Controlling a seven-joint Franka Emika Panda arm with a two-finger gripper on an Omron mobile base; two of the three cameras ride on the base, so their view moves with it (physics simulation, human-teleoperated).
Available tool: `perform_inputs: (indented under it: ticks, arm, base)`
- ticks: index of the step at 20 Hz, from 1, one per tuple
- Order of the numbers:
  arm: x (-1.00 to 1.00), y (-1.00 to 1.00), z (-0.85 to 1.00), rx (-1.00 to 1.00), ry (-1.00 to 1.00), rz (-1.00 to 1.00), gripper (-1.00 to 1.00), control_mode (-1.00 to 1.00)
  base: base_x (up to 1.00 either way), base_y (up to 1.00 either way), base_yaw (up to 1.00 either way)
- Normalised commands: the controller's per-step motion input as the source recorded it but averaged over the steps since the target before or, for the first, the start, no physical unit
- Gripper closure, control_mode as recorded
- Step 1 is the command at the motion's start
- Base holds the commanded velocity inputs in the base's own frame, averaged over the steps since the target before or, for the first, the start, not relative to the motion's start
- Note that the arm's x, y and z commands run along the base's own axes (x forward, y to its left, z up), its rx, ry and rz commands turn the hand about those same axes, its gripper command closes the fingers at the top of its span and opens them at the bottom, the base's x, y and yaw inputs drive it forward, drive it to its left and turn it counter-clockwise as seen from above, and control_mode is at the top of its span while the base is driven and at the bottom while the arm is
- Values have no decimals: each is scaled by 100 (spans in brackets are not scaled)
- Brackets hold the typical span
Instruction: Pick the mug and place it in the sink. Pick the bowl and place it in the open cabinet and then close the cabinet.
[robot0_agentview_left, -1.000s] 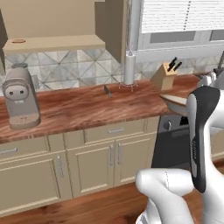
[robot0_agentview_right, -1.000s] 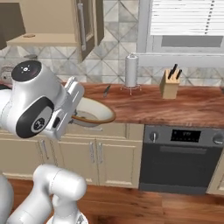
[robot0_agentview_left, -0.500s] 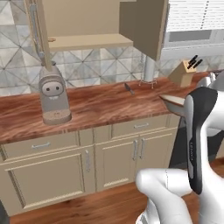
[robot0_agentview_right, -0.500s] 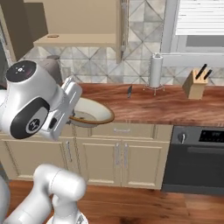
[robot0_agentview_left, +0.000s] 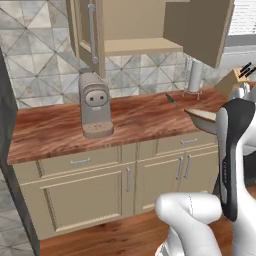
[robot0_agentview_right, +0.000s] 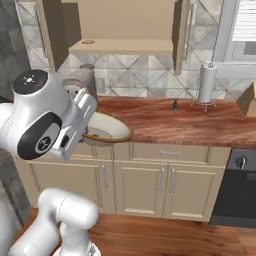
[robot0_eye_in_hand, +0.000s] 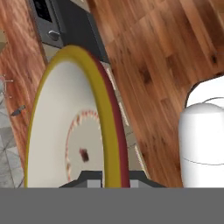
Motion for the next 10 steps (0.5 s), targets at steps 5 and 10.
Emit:
perform_inputs:
  ticks: [5,10]
  arm:
    - [0,0,0,0,0,0,100,100]
    - [0,0,0,0,0,0,100,100]
  base:
    - [84,35,3]
    - [91,-27,14]
